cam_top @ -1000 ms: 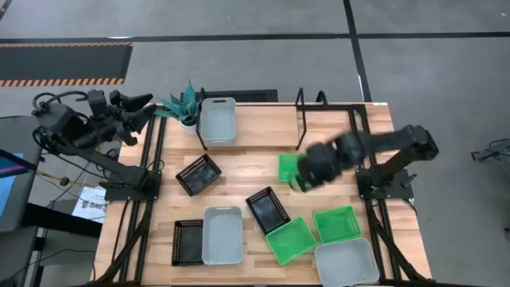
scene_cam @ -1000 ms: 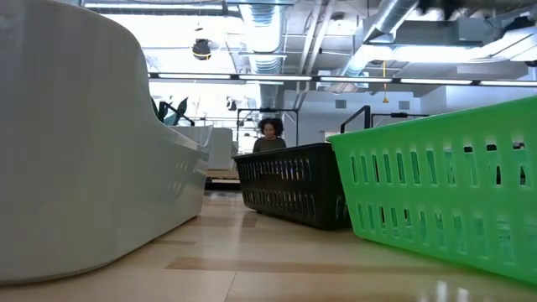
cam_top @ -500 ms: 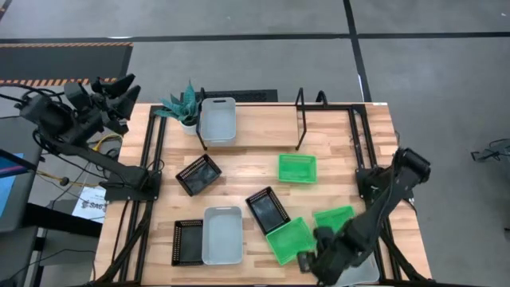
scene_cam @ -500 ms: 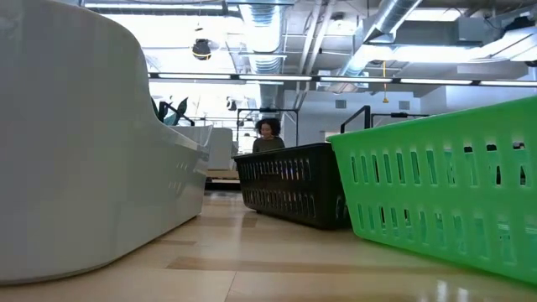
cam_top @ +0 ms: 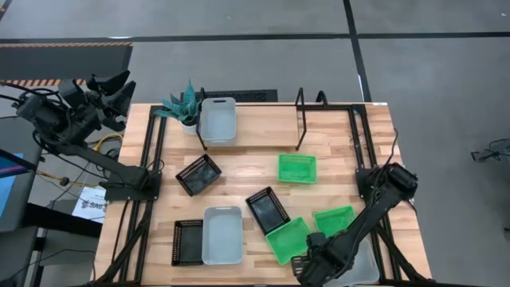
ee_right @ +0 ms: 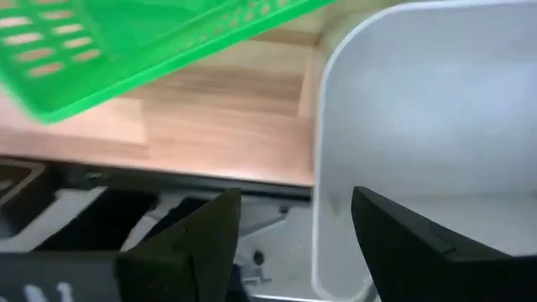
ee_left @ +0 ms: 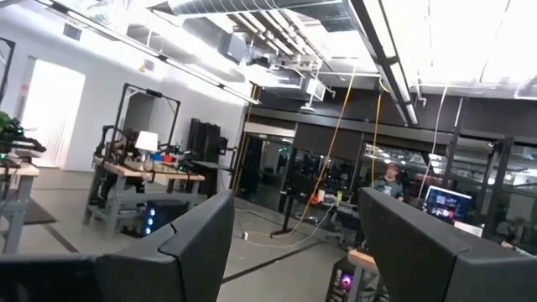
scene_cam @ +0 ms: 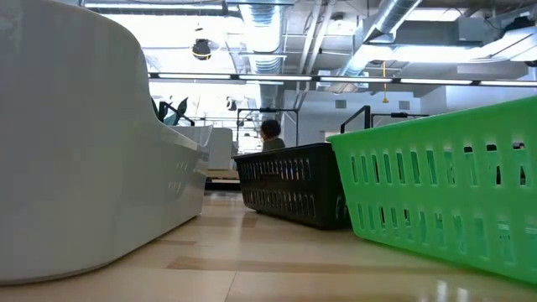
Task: Stack baskets on shelf by color
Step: Stack the right gray bin on the gray bin on the shelf
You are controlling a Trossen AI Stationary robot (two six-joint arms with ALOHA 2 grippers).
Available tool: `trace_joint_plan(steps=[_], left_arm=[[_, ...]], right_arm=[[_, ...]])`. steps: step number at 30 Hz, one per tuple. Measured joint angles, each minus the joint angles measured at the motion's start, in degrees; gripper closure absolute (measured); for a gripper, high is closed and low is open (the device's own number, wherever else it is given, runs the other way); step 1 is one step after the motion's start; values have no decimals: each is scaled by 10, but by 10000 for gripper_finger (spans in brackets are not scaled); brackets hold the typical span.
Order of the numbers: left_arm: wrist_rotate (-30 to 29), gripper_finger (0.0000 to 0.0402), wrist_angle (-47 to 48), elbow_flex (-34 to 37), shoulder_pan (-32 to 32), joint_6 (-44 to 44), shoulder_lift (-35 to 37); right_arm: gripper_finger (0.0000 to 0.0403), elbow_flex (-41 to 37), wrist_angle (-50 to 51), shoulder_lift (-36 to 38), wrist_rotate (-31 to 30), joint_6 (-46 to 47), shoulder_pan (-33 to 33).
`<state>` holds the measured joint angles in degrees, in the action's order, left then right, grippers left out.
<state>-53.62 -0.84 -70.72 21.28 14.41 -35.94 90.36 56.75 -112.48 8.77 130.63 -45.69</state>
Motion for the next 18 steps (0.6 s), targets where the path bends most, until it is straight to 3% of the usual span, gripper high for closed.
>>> trace_joint_plan(steps=[10, 13, 18], left_arm=[[0, 157, -2, 0, 0, 13, 0], [-4, 157, -2, 0, 0, 18, 0], [-12, 157, -7, 0, 0, 31, 0]], right_arm=[[169, 0, 3, -50, 8, 0, -11], [212, 0, 10, -50, 15, 2, -8], [331, 0, 10, -50, 24, -1, -7]])
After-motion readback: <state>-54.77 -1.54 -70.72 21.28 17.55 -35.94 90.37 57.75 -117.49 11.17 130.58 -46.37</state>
